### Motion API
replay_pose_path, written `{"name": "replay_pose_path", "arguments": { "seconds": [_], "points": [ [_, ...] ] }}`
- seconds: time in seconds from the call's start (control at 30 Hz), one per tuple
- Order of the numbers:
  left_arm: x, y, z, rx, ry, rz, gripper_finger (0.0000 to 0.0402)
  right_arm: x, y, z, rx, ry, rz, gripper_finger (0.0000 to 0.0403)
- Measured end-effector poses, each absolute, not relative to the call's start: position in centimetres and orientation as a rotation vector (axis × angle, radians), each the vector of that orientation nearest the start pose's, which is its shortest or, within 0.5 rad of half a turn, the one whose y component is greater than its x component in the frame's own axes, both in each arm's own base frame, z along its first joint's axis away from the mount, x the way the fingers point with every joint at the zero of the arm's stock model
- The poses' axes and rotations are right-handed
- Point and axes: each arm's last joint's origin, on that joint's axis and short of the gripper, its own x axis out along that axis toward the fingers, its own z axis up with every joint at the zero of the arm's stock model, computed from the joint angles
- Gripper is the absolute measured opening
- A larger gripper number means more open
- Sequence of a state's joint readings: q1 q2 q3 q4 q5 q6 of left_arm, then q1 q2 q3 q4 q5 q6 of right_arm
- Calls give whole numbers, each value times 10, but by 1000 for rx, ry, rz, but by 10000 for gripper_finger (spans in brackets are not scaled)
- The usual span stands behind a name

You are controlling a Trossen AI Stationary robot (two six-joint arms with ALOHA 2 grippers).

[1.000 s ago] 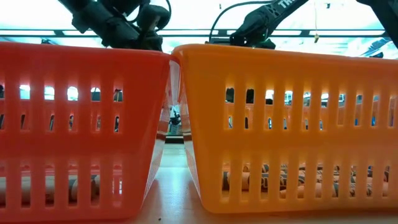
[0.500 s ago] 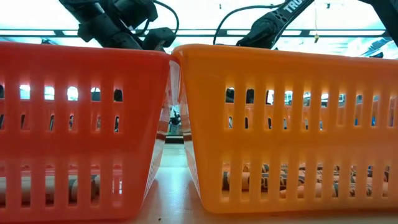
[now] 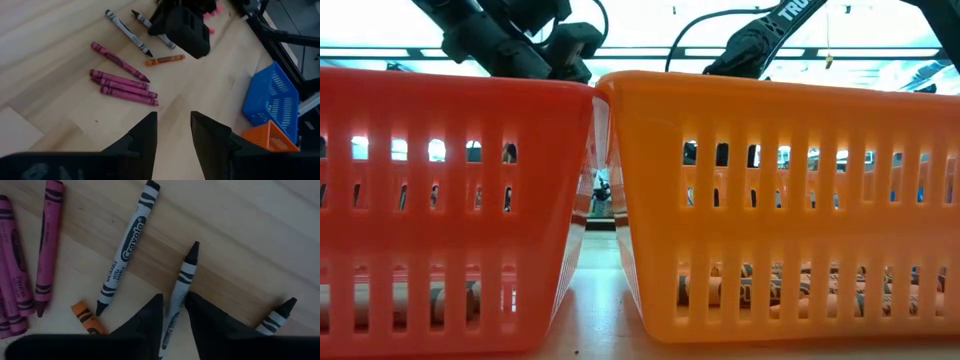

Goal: Sort crayons
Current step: Put the black crayon into the blue bin

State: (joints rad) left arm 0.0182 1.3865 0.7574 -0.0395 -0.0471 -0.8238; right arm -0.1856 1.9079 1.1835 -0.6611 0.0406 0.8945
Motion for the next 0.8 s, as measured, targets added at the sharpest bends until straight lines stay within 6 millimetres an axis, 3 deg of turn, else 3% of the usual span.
{"name": "replay_pose_path", "arguments": {
  "seconds": [0.33,0.8],
  "points": [
    [281,1,207,-776,611,318,130,340,-62,139,795,1257,-764,29],
    [281,0,207,-794,634,272,130,343,-61,157,707,1380,-637,32]
  ]
}}
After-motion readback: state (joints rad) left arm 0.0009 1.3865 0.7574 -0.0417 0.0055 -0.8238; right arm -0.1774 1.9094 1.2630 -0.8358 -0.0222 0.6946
